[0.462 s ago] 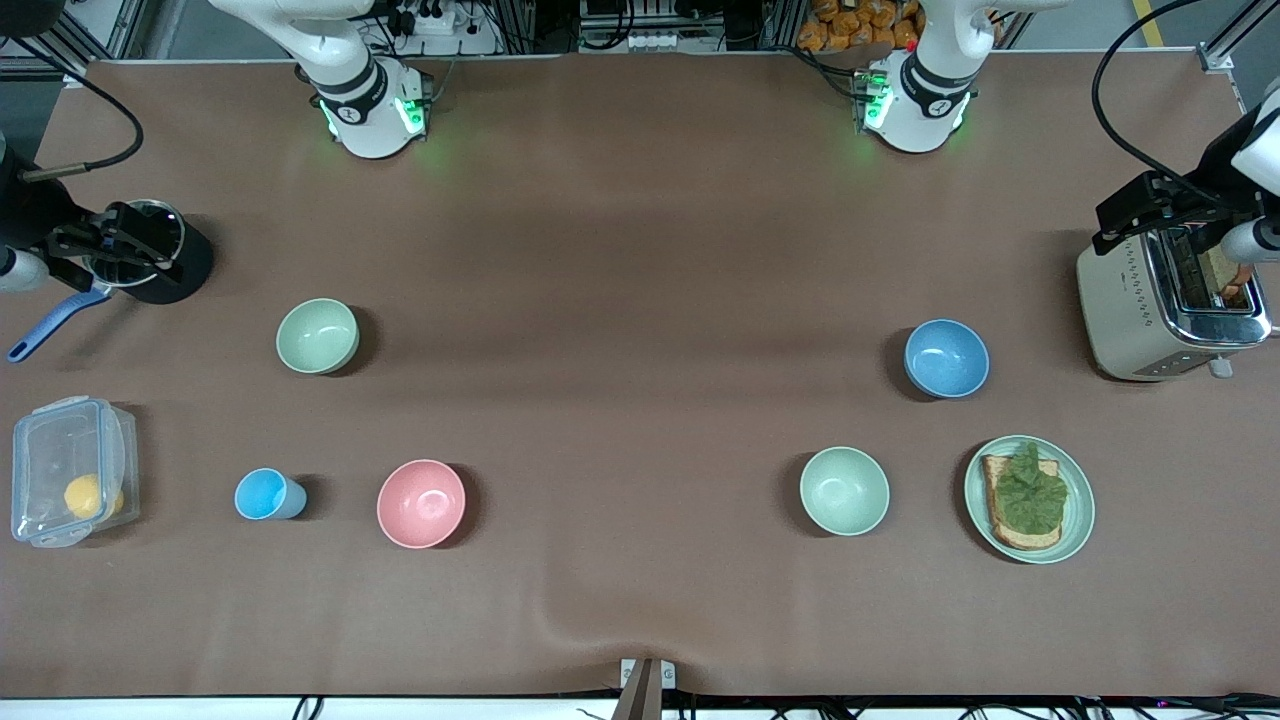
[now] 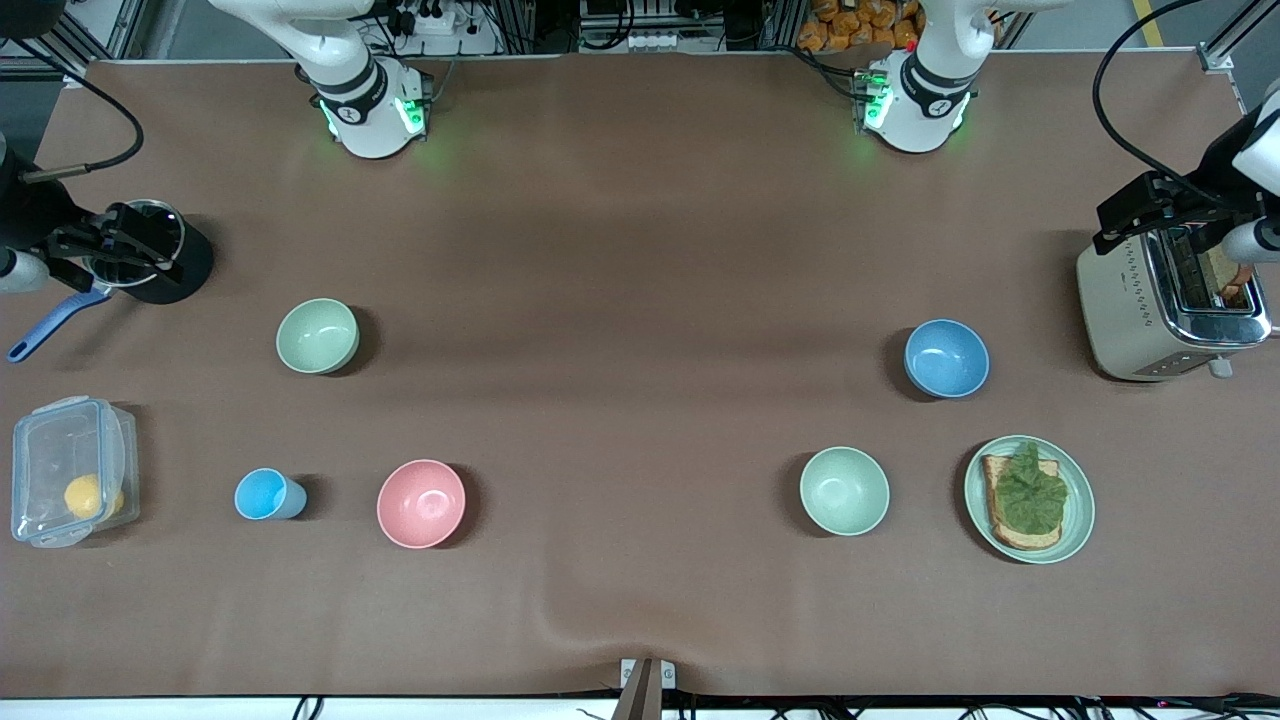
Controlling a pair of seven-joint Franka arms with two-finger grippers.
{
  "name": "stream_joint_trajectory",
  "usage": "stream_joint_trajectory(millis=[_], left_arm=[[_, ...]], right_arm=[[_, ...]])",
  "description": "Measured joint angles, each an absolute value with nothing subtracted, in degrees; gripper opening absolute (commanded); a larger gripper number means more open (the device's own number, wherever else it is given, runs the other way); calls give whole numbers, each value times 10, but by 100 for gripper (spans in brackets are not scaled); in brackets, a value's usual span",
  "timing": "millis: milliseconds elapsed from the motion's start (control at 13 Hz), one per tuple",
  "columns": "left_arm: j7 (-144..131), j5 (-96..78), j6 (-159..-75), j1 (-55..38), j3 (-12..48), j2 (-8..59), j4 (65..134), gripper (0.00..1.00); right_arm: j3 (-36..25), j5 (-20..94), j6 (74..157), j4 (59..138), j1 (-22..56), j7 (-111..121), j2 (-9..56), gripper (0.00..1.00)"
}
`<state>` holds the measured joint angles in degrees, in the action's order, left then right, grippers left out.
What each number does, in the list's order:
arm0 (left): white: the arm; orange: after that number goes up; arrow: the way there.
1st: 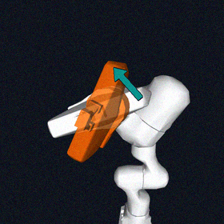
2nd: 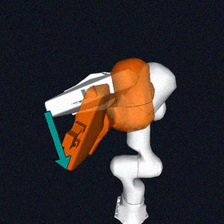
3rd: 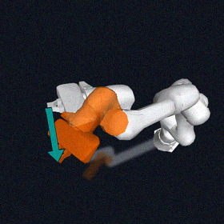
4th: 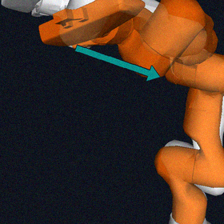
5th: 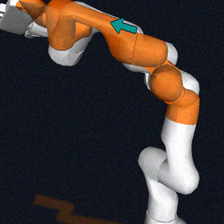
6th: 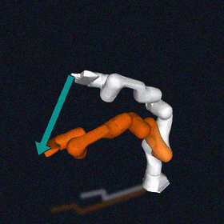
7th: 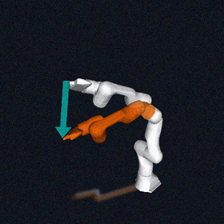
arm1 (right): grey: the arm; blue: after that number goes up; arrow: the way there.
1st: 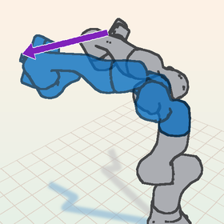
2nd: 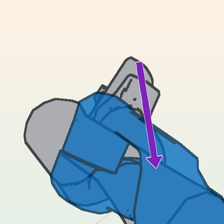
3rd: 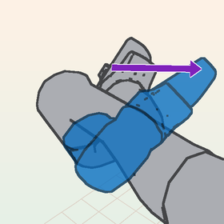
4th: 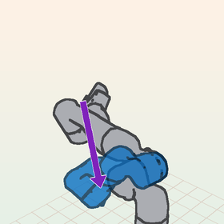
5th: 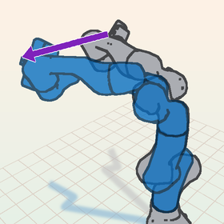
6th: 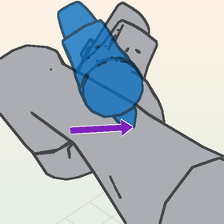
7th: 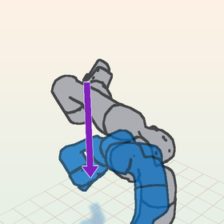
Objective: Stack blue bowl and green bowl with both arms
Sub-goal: 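Reach the right gripper to the green bowl while the left gripper reaches the blue bowl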
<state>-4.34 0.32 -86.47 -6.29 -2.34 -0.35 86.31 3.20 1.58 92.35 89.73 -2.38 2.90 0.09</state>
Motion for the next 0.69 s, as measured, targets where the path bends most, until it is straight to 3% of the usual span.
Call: stream_joint_trajectory(millis=[385,692], left_arm=[[-42,3,-869,-45,-24,24,873,100],[-42,3,-951,-45,-23,46,946,100]], right_arm=[[29,16,929,910,-33,29,20,100],[28,16,971,934,-36,28,53,100]])
